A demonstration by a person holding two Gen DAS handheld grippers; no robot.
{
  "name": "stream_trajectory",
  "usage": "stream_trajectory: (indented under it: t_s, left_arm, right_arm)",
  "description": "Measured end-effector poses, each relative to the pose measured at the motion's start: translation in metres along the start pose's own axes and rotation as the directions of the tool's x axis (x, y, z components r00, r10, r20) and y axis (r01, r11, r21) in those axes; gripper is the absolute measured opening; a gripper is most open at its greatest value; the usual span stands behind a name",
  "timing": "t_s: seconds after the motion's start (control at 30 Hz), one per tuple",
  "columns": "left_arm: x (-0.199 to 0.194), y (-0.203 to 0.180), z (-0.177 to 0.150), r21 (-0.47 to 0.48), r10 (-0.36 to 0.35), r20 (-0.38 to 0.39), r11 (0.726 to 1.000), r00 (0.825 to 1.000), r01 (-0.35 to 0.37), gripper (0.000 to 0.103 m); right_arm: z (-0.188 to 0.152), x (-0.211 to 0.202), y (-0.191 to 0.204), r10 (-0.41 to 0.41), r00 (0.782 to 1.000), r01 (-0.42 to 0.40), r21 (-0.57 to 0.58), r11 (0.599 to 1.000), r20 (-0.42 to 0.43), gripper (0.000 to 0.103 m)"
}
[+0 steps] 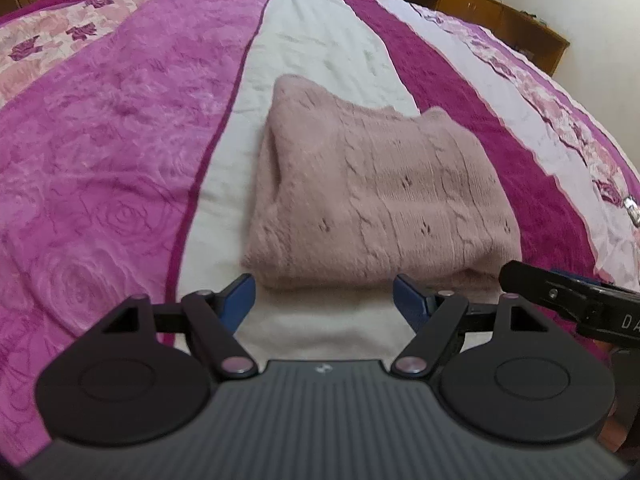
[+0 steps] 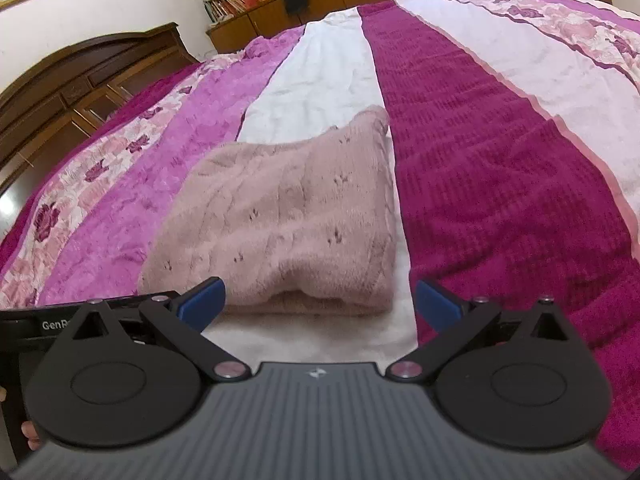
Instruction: Fold small clothes
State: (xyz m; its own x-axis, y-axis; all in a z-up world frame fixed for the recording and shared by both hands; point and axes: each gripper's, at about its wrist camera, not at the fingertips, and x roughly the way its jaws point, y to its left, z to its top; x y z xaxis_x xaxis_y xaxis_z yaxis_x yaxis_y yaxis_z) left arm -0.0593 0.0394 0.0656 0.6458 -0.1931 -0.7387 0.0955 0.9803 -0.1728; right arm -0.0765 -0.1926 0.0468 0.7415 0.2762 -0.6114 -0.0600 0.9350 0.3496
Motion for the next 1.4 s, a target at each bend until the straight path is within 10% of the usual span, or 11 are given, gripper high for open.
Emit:
stream_trajectory:
  t_s: [1.4]
  left_arm:
    - [0.027, -0.016, -0.016, 0.002, 0.127, -0.075, 0.992, 0.989, -0.128, 0.077]
  right_arm:
    - [-0.017, 0.022, -0.001, -0.046, 0.996, 0.046, -0.005, 0.999, -0.073, 0.103]
